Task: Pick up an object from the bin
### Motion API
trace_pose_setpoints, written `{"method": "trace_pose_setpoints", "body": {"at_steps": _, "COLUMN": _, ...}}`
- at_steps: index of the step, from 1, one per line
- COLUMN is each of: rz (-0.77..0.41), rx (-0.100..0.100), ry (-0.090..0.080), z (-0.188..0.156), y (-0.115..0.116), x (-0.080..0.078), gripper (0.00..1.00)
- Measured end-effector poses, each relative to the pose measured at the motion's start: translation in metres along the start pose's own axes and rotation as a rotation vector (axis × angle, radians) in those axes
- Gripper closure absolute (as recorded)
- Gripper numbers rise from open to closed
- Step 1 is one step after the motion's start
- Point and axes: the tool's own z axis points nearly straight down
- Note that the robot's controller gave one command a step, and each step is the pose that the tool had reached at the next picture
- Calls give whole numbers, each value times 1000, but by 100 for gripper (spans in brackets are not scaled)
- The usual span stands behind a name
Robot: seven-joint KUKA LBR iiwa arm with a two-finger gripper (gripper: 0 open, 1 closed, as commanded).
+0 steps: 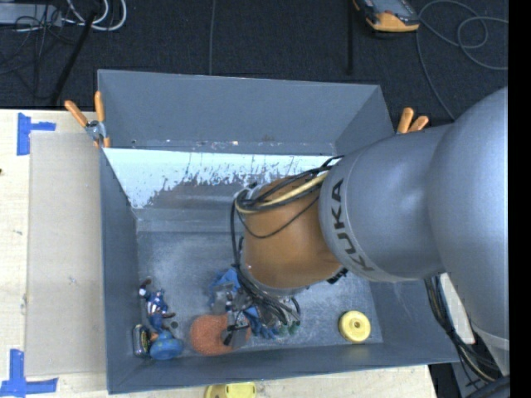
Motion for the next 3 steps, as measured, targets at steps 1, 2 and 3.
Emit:
{"method": "trace_pose_setpoints", "body": {"at_steps": 1, "rz": -5, "rx": -2, "ry": -7, "z": -19, "y": -5, "x": -1, "gripper": 100}}
{"method": "trace_pose_setpoints", "body": {"at_steps": 2, "rz": -278, "rx": -2, "ry": -6, "z": 54, "y": -26, "x": -6, "gripper": 100}}
{"method": "trace_pose_setpoints", "body": {"at_steps": 3, "rz": -277, "rx": -2, "ry": -6, "z": 54, "y": -26, "x": -6, "gripper": 100}}
